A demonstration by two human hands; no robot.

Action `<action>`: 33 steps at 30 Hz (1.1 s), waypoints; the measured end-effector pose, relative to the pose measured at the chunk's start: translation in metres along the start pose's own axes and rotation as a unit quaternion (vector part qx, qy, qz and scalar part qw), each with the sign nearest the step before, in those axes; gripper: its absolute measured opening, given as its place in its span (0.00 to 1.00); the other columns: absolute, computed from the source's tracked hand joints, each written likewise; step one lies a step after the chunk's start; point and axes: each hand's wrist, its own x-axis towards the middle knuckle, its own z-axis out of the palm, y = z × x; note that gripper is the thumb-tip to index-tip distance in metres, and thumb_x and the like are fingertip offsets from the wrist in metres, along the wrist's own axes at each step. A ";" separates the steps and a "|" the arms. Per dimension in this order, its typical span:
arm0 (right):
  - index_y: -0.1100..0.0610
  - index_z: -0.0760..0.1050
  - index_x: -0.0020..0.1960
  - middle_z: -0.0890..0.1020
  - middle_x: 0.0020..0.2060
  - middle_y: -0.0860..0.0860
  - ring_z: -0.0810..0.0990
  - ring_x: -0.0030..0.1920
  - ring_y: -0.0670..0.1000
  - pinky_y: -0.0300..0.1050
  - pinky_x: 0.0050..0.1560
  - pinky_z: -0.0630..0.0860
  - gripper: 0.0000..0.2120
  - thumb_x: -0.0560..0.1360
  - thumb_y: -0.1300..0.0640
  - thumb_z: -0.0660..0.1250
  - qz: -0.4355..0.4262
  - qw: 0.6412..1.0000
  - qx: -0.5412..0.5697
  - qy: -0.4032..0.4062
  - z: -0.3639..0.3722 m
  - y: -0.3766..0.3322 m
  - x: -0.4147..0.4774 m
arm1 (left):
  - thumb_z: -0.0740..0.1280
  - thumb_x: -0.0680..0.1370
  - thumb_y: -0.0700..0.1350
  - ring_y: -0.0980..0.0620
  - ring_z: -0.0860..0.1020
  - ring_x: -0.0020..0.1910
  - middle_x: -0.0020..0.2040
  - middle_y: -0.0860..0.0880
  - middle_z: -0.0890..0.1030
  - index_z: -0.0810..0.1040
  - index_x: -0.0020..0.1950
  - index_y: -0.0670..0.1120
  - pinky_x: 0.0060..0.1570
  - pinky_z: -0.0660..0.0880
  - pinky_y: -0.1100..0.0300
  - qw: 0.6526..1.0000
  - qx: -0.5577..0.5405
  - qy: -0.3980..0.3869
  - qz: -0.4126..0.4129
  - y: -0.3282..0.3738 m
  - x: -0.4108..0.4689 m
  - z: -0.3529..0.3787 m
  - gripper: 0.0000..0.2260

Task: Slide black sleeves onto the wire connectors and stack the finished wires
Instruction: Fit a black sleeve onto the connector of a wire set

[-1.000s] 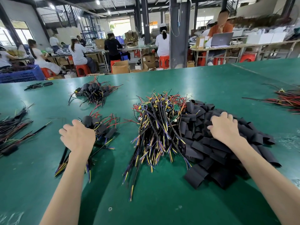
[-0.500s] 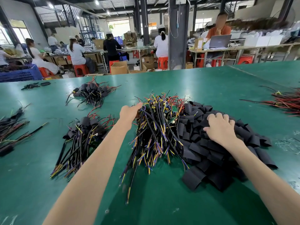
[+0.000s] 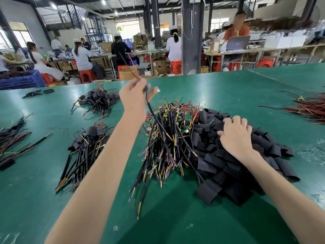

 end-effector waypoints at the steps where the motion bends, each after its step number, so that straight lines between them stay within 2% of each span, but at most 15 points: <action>1: 0.63 0.70 0.61 0.70 0.55 0.60 0.67 0.57 0.62 0.55 0.55 0.64 0.18 0.76 0.54 0.65 0.004 1.000 0.016 0.013 -0.002 -0.001 0.000 | 0.61 0.77 0.30 0.54 0.73 0.28 0.32 0.47 0.75 0.75 0.44 0.37 0.32 0.76 0.63 0.999 -0.026 -0.013 0.017 0.011 -0.004 0.003 0.06; 3: 0.63 0.70 0.61 0.70 0.55 0.61 0.67 0.56 0.62 0.56 0.55 0.64 0.18 0.75 0.55 0.66 0.004 0.998 0.050 0.045 -0.006 -0.002 0.000 | 0.61 0.78 0.32 0.56 0.72 0.28 0.34 0.49 0.77 0.78 0.48 0.40 0.28 0.69 0.65 0.997 -0.018 -0.027 0.064 0.034 -0.009 0.004 0.08; 4: 0.63 0.70 0.61 0.70 0.55 0.62 0.67 0.56 0.63 0.56 0.54 0.64 0.18 0.75 0.56 0.66 0.000 0.996 0.067 0.064 -0.008 -0.004 0.001 | 0.61 0.78 0.34 0.56 0.72 0.30 0.36 0.51 0.78 0.79 0.48 0.42 0.28 0.67 0.64 0.992 0.048 -0.029 0.117 0.044 -0.011 0.003 0.08; 5: 0.64 0.70 0.62 0.70 0.55 0.62 0.67 0.55 0.63 0.56 0.54 0.64 0.18 0.75 0.56 0.67 -0.006 0.993 0.085 0.081 -0.010 -0.005 0.000 | 0.60 0.79 0.37 0.56 0.72 0.33 0.39 0.51 0.78 0.79 0.48 0.44 0.31 0.68 0.62 0.966 0.166 -0.032 0.198 0.051 -0.011 0.000 0.08; 6: 0.64 0.70 0.62 0.70 0.55 0.62 0.67 0.55 0.63 0.56 0.53 0.64 0.18 0.75 0.57 0.67 -0.013 0.990 0.104 0.095 -0.011 -0.008 0.000 | 0.60 0.79 0.40 0.55 0.73 0.38 0.43 0.50 0.79 0.80 0.48 0.44 0.37 0.69 0.61 0.906 0.306 -0.034 0.290 0.056 -0.010 -0.004 0.09; 7: 0.63 0.70 0.62 0.71 0.54 0.62 0.68 0.54 0.63 0.56 0.53 0.64 0.18 0.75 0.57 0.67 -0.023 0.986 0.124 0.105 -0.013 -0.010 0.000 | 0.59 0.80 0.43 0.53 0.74 0.43 0.46 0.48 0.80 0.80 0.47 0.43 0.43 0.69 0.61 0.831 0.419 -0.048 0.363 0.058 -0.011 -0.008 0.11; 8: 0.63 0.70 0.62 0.71 0.54 0.62 0.68 0.54 0.63 0.56 0.52 0.65 0.18 0.75 0.57 0.67 -0.034 0.983 0.145 0.112 -0.014 -0.012 -0.001 | 0.59 0.80 0.45 0.50 0.75 0.47 0.48 0.46 0.81 0.81 0.46 0.43 0.47 0.68 0.60 0.765 0.492 -0.076 0.408 0.057 -0.013 -0.012 0.12; 9: 0.63 0.71 0.62 0.71 0.54 0.62 0.68 0.54 0.63 0.56 0.52 0.65 0.18 0.75 0.57 0.68 -0.049 0.978 0.168 0.115 -0.016 -0.015 -0.001 | 0.60 0.80 0.45 0.47 0.75 0.48 0.48 0.46 0.80 0.81 0.45 0.42 0.49 0.68 0.58 0.720 0.541 -0.110 0.422 0.053 -0.016 -0.017 0.12; 10: 0.63 0.71 0.61 0.71 0.53 0.62 0.68 0.53 0.63 0.57 0.52 0.65 0.18 0.75 0.58 0.68 -0.065 0.973 0.191 0.115 -0.017 -0.017 -0.002 | 0.61 0.80 0.45 0.45 0.74 0.49 0.47 0.46 0.80 0.80 0.45 0.42 0.49 0.67 0.57 0.689 0.577 -0.141 0.415 0.047 -0.019 -0.023 0.11; 12: 0.64 0.72 0.60 0.72 0.53 0.62 0.69 0.53 0.64 0.57 0.53 0.66 0.17 0.74 0.59 0.69 -0.101 0.962 0.230 0.108 -0.019 -0.022 -0.003 | 0.62 0.80 0.47 0.46 0.72 0.50 0.47 0.47 0.77 0.80 0.46 0.45 0.47 0.70 0.55 0.660 0.627 -0.175 0.374 0.026 -0.027 -0.036 0.10; 15: 0.65 0.73 0.59 0.73 0.52 0.63 0.70 0.53 0.64 0.58 0.55 0.67 0.18 0.72 0.60 0.70 -0.155 0.951 0.253 0.091 -0.018 -0.027 -0.007 | 0.64 0.79 0.48 0.48 0.73 0.51 0.47 0.48 0.78 0.81 0.46 0.46 0.44 0.76 0.47 0.669 0.637 -0.187 0.335 -0.009 -0.039 -0.061 0.08; 20: 0.65 0.73 0.60 0.74 0.53 0.61 0.71 0.54 0.64 0.58 0.55 0.69 0.19 0.72 0.59 0.71 -0.191 0.946 0.252 0.067 -0.016 -0.031 -0.010 | 0.69 0.77 0.46 0.50 0.72 0.46 0.43 0.51 0.78 0.82 0.44 0.47 0.31 0.77 0.50 0.676 0.625 -0.171 0.350 -0.039 -0.052 -0.087 0.05; 25: 0.65 0.73 0.60 0.74 0.52 0.61 0.71 0.53 0.64 0.58 0.55 0.69 0.19 0.71 0.61 0.71 -0.200 0.941 0.264 0.064 -0.019 -0.032 -0.012 | 0.66 0.78 0.50 0.53 0.71 0.46 0.44 0.54 0.77 0.80 0.45 0.49 0.32 0.76 0.52 0.707 0.595 -0.172 0.340 -0.044 -0.054 -0.091 0.07; 28: 0.66 0.73 0.60 0.74 0.53 0.61 0.71 0.53 0.63 0.58 0.57 0.67 0.18 0.71 0.62 0.71 -0.207 0.934 0.285 0.058 -0.020 -0.032 -0.013 | 0.62 0.78 0.52 0.53 0.72 0.46 0.44 0.54 0.77 0.81 0.45 0.49 0.32 0.76 0.54 0.698 0.598 -0.180 0.349 -0.046 -0.057 -0.092 0.10; 33: 0.65 0.73 0.61 0.74 0.53 0.61 0.70 0.55 0.61 0.52 0.59 0.65 0.18 0.72 0.64 0.70 -0.204 0.923 0.325 0.044 -0.020 -0.034 -0.014 | 0.68 0.77 0.46 0.50 0.73 0.45 0.44 0.53 0.77 0.82 0.46 0.48 0.34 0.76 0.51 0.693 0.612 -0.181 0.336 -0.046 -0.059 -0.093 0.04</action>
